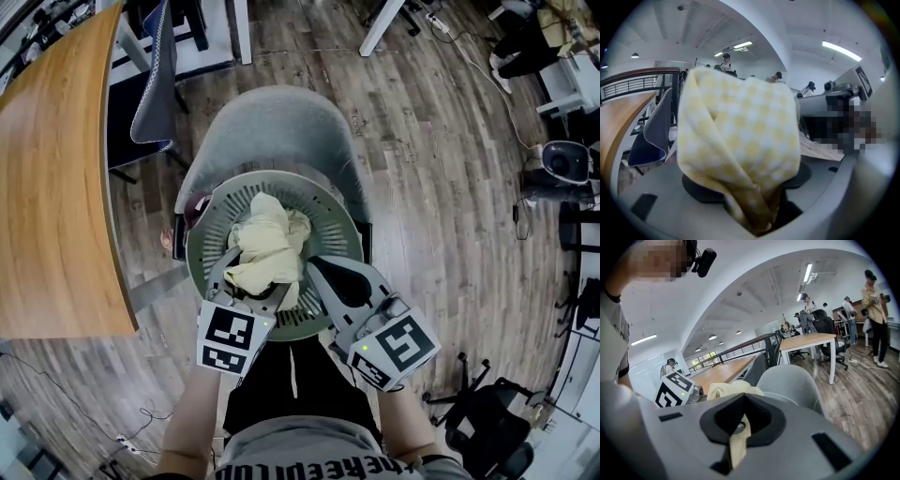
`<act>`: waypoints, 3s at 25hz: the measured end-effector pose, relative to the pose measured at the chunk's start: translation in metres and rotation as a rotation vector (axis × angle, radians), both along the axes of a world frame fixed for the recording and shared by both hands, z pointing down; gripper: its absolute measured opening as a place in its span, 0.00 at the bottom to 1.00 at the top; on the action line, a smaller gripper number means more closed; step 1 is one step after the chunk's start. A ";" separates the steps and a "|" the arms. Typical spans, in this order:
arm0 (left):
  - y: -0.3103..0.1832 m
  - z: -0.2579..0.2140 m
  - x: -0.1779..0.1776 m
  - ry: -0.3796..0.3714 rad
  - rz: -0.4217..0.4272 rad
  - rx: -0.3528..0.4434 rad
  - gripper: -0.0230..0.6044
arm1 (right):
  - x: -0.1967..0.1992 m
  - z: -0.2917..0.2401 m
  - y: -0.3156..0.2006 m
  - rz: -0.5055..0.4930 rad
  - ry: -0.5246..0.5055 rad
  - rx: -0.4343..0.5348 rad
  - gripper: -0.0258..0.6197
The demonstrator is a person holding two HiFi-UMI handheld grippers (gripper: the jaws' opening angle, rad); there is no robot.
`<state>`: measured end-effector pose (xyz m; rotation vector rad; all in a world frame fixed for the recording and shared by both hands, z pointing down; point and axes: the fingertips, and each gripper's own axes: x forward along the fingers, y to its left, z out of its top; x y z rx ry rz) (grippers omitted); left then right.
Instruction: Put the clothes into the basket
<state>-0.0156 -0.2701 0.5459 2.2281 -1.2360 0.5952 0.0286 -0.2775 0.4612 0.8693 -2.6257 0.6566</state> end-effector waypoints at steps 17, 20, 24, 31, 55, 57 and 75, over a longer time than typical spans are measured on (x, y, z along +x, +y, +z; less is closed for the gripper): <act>-0.001 -0.033 -0.007 0.061 -0.074 0.103 0.51 | 0.002 -0.010 0.011 -0.011 -0.004 0.028 0.06; 0.001 -0.042 -0.010 0.051 -0.104 0.133 0.34 | 0.001 -0.014 0.014 -0.019 -0.003 0.039 0.06; 0.004 -0.054 -0.015 0.062 -0.135 0.158 0.20 | -0.002 -0.022 0.019 -0.034 -0.004 0.056 0.05; 0.012 -0.078 -0.014 0.044 -0.139 0.214 0.10 | -0.005 -0.039 0.028 -0.063 -0.007 0.095 0.05; 0.043 -0.184 -0.004 0.101 -0.184 0.414 0.06 | -0.013 -0.108 0.050 -0.152 -0.052 0.254 0.05; 0.046 -0.191 -0.004 0.101 -0.185 0.431 0.06 | -0.014 -0.112 0.052 -0.157 -0.057 0.267 0.05; 0.050 -0.227 -0.006 0.091 -0.208 0.533 0.06 | -0.014 -0.138 0.050 -0.176 -0.089 0.330 0.05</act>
